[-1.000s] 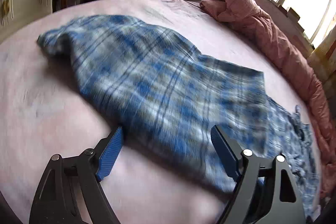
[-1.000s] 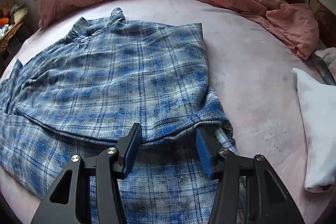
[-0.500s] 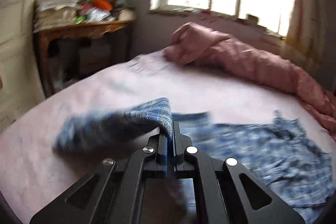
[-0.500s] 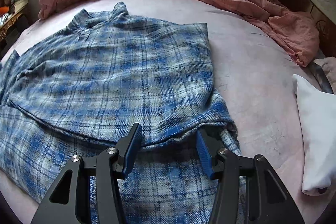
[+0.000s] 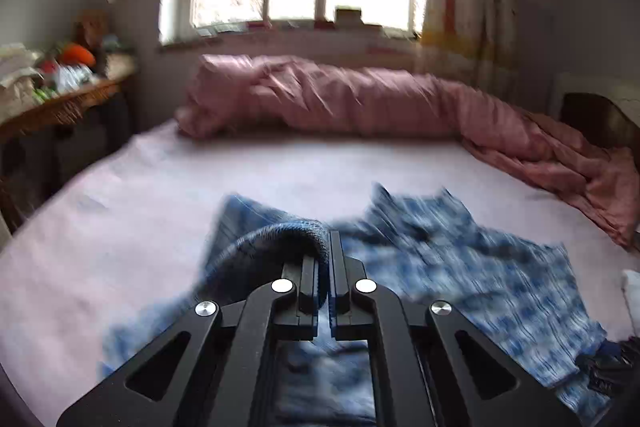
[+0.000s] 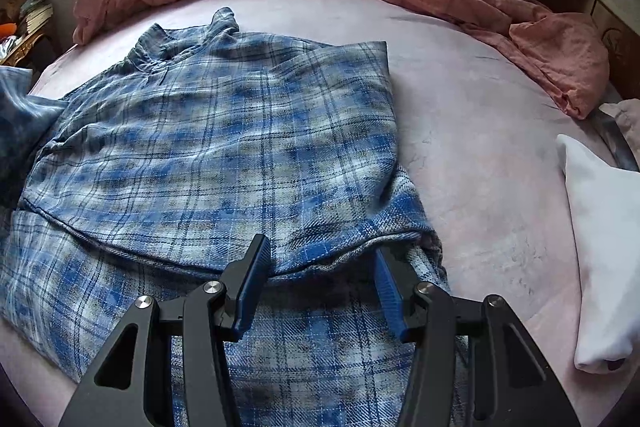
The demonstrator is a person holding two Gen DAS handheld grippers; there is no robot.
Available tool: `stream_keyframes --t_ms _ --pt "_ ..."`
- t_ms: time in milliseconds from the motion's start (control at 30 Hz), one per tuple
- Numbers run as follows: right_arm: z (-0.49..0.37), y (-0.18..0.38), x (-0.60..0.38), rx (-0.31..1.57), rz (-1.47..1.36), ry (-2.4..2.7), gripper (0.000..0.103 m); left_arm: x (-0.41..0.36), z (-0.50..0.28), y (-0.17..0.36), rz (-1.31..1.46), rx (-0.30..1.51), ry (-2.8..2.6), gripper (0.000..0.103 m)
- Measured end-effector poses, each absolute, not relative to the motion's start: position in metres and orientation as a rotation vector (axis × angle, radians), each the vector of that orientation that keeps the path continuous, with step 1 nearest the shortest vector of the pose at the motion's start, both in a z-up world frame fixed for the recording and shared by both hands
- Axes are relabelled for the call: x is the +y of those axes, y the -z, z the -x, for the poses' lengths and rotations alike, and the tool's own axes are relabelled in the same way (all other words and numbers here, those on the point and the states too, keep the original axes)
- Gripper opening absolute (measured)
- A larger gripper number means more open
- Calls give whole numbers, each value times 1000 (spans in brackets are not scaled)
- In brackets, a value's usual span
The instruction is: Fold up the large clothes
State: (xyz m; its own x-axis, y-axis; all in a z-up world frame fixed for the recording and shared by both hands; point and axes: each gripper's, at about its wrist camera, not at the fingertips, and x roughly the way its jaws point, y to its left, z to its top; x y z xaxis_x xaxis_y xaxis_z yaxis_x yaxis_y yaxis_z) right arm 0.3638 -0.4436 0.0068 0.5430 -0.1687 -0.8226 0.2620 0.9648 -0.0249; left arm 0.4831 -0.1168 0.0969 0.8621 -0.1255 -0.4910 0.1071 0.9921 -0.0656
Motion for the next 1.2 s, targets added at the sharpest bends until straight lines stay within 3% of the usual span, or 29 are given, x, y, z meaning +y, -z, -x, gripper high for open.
stream_keyframes --t_ms 100,133,233,267,400,667,767,1200 --pt "-363 -8 -445 964 -121 250 53 -133 -481 -62 29 620 189 4" --pt "-364 -8 -445 963 -123 250 53 -139 -478 -49 16 657 215 9" --pt "-363 -7 -446 966 -124 250 53 -142 -463 -20 -44 709 302 52" --pt "-363 -7 -446 967 -125 249 53 -145 -457 -14 -96 723 277 54" --pt "-363 -8 -445 961 -117 253 53 -134 -431 -24 -122 697 259 55" --pt "-361 -11 -438 937 -87 279 53 -37 -388 -61 181 529 38 58" --pt "-357 -15 -427 916 -60 277 53 8 -401 -53 378 586 44 58" --pt "-326 -45 -319 630 121 240 53 45 -431 11 361 852 -188 58"
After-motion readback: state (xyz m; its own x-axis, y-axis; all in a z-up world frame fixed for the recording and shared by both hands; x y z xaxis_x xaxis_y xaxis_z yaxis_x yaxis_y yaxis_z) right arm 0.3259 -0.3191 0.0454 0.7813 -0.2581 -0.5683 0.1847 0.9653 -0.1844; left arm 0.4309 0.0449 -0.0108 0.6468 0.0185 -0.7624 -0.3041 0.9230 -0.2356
